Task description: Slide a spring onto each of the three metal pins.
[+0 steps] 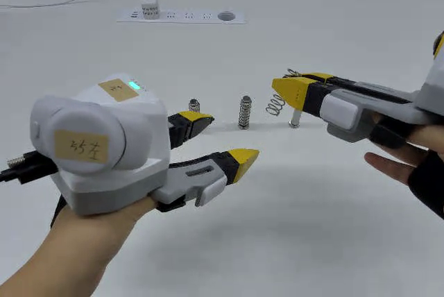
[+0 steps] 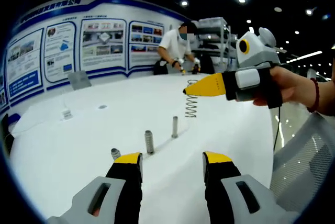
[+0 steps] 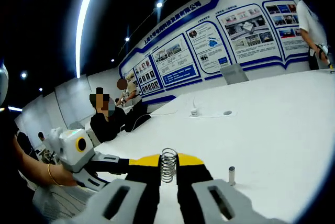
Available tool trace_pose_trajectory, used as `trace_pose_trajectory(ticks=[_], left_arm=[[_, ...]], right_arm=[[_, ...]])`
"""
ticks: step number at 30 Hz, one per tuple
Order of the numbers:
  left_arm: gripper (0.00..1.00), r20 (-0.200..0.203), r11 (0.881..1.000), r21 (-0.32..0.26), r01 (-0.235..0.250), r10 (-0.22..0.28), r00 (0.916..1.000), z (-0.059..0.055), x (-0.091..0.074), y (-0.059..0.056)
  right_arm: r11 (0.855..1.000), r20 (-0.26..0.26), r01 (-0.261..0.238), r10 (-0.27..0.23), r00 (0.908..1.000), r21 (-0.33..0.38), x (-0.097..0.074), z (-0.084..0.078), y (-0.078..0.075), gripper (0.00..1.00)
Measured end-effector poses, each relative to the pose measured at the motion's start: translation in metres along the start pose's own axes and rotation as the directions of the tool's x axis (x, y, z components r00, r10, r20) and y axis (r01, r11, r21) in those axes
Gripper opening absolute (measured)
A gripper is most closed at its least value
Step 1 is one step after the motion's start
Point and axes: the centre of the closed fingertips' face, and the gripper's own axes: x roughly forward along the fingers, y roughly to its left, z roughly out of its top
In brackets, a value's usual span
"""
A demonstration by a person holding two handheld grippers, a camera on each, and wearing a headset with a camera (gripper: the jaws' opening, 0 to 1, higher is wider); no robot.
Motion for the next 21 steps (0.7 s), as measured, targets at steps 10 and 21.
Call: trace_pose_trajectory(ticks=[10, 21], left_arm=[[0.62, -0.022, 0.998, -0.036, -0.048, 0.047, 0.9987, -0.005, -0.002, 0.012], [0.74, -0.027, 0.996, -0.059, -0.066, 0.064, 0.9976, -0.009, -0.001, 0.019]], right_arm=[[0.993, -0.002, 0.071, -0.072, 0.9974, -0.097, 0.007, 0.011, -0.03, 0.12], [0.979, -0.022, 0.14, -0.145, 0.9892, -0.148, 0.013, 0.01, -0.057, 0.12]])
